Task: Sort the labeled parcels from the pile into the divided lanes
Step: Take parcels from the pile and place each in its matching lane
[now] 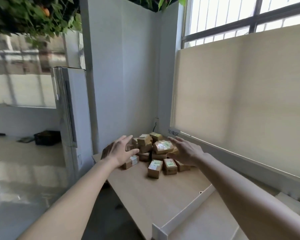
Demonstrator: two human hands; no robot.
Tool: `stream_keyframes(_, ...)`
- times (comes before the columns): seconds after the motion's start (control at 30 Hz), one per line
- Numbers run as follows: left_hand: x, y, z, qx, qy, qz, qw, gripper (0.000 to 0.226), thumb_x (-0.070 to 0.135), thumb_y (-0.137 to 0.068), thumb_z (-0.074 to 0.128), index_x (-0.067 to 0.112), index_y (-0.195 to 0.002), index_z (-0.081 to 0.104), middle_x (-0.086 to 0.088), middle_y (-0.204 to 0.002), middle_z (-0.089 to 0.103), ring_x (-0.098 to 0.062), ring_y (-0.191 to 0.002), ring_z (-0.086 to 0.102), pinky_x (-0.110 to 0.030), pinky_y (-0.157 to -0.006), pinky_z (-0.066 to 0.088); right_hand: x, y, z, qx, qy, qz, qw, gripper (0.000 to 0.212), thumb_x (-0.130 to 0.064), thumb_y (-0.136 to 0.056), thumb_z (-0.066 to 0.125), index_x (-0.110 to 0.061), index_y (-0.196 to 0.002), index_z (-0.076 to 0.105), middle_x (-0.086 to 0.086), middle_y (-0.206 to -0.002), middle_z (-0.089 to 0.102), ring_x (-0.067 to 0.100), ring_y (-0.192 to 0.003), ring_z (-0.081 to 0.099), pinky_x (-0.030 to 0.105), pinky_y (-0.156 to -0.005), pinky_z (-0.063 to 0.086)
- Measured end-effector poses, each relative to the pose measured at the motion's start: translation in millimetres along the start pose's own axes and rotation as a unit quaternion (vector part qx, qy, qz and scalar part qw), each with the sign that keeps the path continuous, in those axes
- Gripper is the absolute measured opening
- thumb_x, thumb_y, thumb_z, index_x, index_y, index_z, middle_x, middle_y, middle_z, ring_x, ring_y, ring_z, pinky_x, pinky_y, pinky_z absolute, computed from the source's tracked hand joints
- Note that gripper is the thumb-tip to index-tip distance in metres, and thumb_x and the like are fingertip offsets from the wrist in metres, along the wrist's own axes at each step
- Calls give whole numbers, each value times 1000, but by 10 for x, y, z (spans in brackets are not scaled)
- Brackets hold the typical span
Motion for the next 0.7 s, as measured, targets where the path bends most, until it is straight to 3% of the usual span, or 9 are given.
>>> stream_keyframes(0.3, -813, -850, 381, -15, -7, -12, 1000, 77, 60, -84, 67, 33, -151, 38, 2, -157, 36, -22, -142, 37, -41, -115, 34, -176, -1133, 508, -19, -4, 5, 1000, 75, -62, -98, 49, -46, -159, 11, -9, -169, 16, 24, -145, 38, 40, -98, 47)
stream_keyframes(0.47, -1172, -1651, 856, -47, -13, -18, 999, 80, 68, -80, 64, 38, -150, 36, 5, -158, 35, -21, -142, 37, -42, -115, 35, 108, -1998, 922, -26, -13, 22, 999, 76, -62, -98, 50, -46, -159, 9, -5, -169, 15, 26, -147, 36, 43, -101, 48)
stream_keyframes(0.7, -1187, -3135, 1549, -77, -51, 17, 996, 74, 59, -88, 62, 35, -152, 34, 7, -158, 34, -20, -142, 37, -38, -112, 36, 823, -3315, 1425, -46, -37, 59, 997, 77, -62, -97, 53, -47, -159, 9, -2, -169, 15, 27, -146, 38, 43, -98, 52)
Point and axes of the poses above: each hand's wrist, its own y-axis away from the middle knuckle, its own z-axis out of the palm, x = y × z, the point moved 9 cm from there along -y, towards the middle knuckle
